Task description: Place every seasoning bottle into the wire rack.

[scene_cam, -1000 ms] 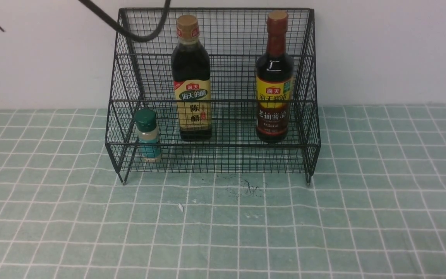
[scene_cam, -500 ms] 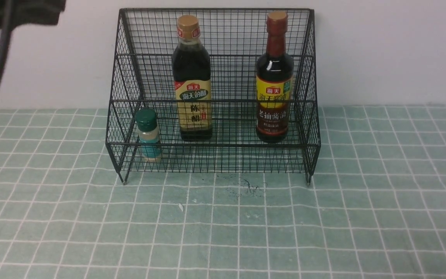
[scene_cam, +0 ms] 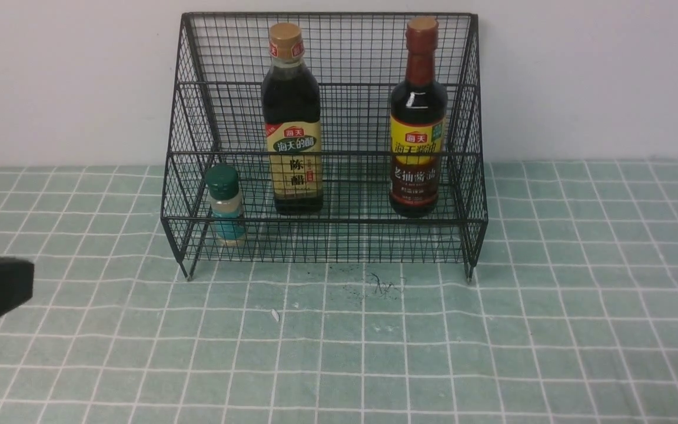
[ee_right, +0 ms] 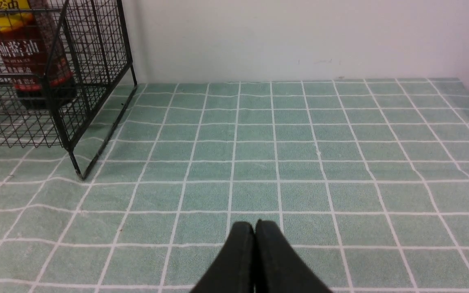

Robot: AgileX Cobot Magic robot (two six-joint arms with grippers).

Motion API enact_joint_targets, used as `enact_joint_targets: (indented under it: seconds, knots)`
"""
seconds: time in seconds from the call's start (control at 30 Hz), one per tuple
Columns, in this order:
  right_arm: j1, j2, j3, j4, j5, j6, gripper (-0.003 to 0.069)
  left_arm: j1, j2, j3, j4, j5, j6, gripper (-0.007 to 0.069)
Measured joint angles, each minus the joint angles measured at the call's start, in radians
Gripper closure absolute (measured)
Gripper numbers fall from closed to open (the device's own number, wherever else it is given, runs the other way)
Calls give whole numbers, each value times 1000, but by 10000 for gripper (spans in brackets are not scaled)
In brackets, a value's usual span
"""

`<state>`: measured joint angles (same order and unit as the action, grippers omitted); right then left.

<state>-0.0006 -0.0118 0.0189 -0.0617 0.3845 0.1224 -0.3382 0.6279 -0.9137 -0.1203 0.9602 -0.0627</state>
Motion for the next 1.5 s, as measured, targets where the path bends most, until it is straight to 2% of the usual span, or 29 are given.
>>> enact_joint_targets:
  seconds: [0.33, 0.53, 0.7, 0.83, 1.03, 1.5]
  knots:
    - [0, 0, 0, 0, 0, 0, 672, 0, -122, 6, 58, -68, 29, 631]
    - [0, 0, 0, 0, 0, 0, 672, 52, -276, 149, 100, -233, 17, 631]
    - [0, 0, 0, 0, 0, 0, 672, 177, -475, 511, 102, -479, 75, 631]
    - [0, 0, 0, 0, 0, 0, 672, 247, -601, 765, 102, -591, 87, 631]
    - [0, 0, 0, 0, -1, 0, 672, 262, -639, 938, 101, -607, 88, 631]
    - [0, 0, 1, 0, -1, 0, 672, 262, -639, 940, 101, -577, 88, 631]
